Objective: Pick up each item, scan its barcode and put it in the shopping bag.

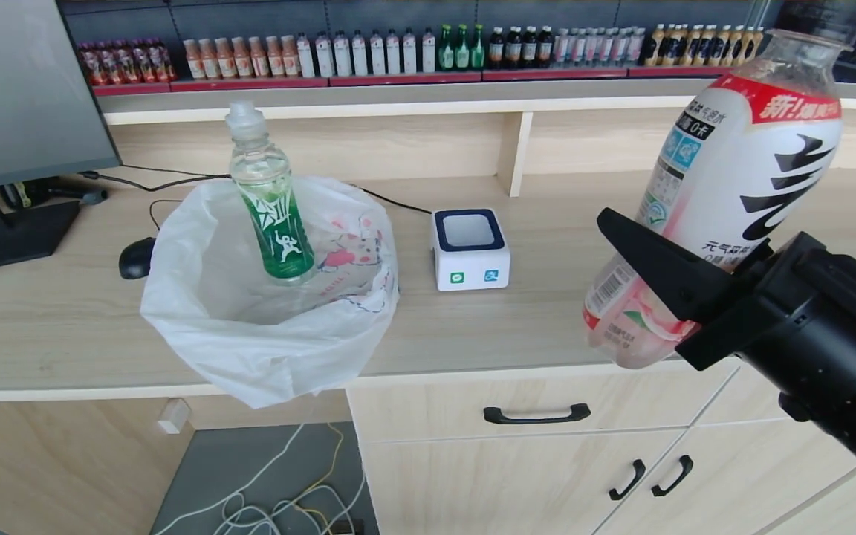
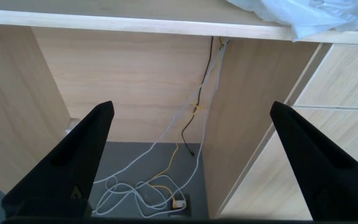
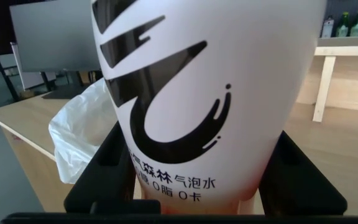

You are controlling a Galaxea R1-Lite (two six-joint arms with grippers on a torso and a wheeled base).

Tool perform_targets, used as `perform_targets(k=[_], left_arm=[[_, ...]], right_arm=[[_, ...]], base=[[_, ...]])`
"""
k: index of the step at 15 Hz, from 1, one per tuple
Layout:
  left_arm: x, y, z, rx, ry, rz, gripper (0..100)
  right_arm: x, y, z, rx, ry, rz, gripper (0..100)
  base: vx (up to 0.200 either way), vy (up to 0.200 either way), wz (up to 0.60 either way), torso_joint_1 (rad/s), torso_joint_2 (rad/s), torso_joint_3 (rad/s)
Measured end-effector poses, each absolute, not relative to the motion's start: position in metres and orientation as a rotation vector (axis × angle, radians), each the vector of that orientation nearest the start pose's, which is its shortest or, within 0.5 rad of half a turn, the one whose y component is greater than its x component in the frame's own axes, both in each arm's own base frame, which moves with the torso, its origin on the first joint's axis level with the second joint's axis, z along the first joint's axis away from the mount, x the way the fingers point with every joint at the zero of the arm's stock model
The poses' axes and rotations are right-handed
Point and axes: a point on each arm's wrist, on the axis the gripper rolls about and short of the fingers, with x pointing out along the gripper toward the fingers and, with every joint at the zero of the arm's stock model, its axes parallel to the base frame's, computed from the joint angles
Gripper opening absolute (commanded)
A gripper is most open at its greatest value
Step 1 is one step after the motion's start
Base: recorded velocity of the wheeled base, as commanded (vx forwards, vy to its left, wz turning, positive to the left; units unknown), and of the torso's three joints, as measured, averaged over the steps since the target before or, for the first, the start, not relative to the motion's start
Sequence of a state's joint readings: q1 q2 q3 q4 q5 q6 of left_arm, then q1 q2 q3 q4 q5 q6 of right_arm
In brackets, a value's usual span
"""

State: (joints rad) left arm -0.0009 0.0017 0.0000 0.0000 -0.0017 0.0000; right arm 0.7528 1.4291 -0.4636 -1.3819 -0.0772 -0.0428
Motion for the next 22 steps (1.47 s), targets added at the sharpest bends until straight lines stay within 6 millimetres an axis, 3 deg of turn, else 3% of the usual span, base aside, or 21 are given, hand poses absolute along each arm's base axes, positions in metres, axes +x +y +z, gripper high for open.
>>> perform_targets(k=[5, 11, 16, 19, 22], left_arm=[[-0.023, 0.000, 0.076, 0.000, 0.002, -0.004, 100], [-0.023, 0.000, 0.075, 0.000, 0.002, -0.003, 100], [-0.023, 0.000, 0.076, 0.000, 0.002, -0.003, 100], [-0.023, 0.000, 0.076, 0.000, 0.002, -0.003, 100], [-0.023, 0.000, 0.076, 0.000, 0.002, -0.003, 100]], right_arm=[[0.162, 0.138, 0.240, 0.114, -0.422, 0.621, 0], [0.197, 0.135, 0.257, -0.066, -0.549, 0.694, 0], [0.259, 0.147, 0.282, -0.293, -0.749, 0.728, 0], [0.298, 0.154, 0.277, -0.447, -0.777, 0.704, 0], [0.324, 0.155, 0.263, -0.618, -0.779, 0.747, 0]], base=[[0.000, 0.160, 0.00, 0.000, 0.00, 0.004], [0.000, 0.000, 0.00, 0.000, 0.00, 0.000], [0.000, 0.000, 0.00, 0.000, 0.00, 0.000], [0.000, 0.000, 0.00, 0.000, 0.00, 0.000], [0.000, 0.000, 0.00, 0.000, 0.00, 0.000]])
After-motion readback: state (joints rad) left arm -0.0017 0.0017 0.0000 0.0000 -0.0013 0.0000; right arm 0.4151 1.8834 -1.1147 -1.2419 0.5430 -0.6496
